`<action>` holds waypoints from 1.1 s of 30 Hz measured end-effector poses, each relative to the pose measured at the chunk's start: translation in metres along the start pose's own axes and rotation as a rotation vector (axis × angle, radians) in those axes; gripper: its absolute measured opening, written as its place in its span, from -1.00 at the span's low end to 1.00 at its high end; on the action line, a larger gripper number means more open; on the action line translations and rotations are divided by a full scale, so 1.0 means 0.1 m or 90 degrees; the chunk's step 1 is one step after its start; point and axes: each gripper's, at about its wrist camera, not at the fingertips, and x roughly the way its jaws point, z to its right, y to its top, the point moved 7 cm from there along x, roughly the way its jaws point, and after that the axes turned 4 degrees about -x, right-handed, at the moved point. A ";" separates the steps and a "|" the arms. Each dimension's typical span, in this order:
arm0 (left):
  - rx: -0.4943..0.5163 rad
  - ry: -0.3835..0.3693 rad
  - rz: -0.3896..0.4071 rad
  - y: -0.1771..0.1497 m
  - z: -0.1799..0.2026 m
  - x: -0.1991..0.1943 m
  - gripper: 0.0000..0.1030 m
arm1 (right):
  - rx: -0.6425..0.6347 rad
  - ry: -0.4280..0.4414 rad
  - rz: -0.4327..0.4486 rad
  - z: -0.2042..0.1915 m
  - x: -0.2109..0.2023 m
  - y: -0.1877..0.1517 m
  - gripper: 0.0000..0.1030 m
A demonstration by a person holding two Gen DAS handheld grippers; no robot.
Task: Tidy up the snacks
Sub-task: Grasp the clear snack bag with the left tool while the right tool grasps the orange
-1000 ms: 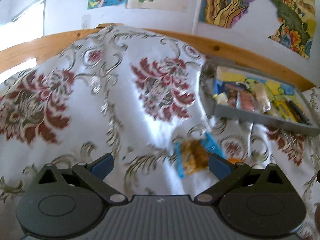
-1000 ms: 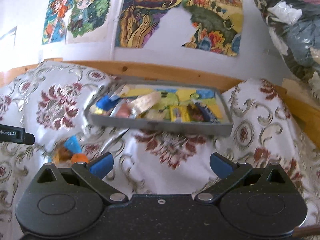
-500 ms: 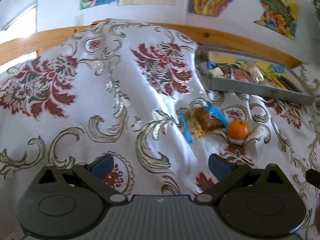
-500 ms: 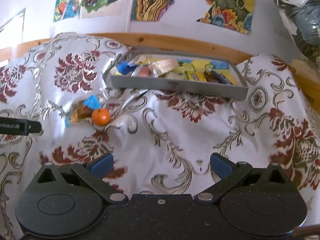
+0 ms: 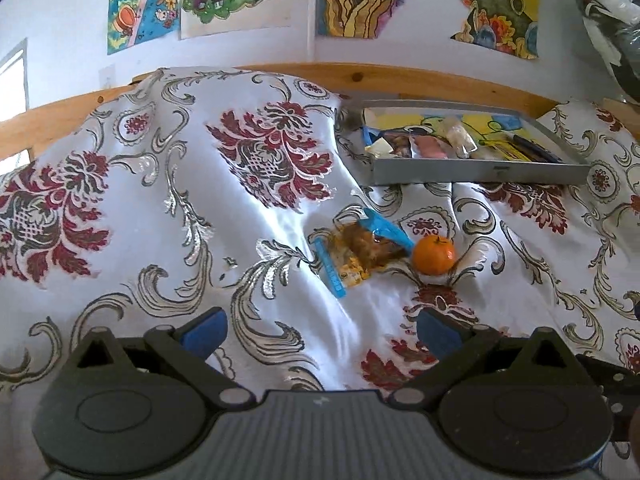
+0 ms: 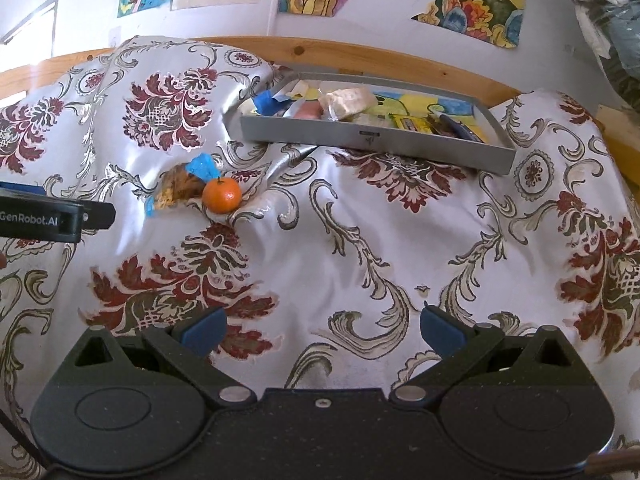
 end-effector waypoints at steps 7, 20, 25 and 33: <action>-0.003 -0.008 -0.013 -0.02 -0.02 0.11 0.99 | -0.004 0.004 0.001 0.00 0.10 0.04 0.99; 0.145 -0.075 -0.019 0.25 0.06 0.47 0.99 | -0.087 0.045 0.068 -0.08 0.39 0.38 0.99; 0.259 -0.130 -0.018 0.40 0.20 0.66 0.99 | -0.142 0.093 0.109 -0.18 0.50 0.63 0.99; 0.418 -0.174 -0.030 0.45 0.33 0.94 0.99 | -0.271 0.135 0.121 -0.40 0.74 0.82 0.87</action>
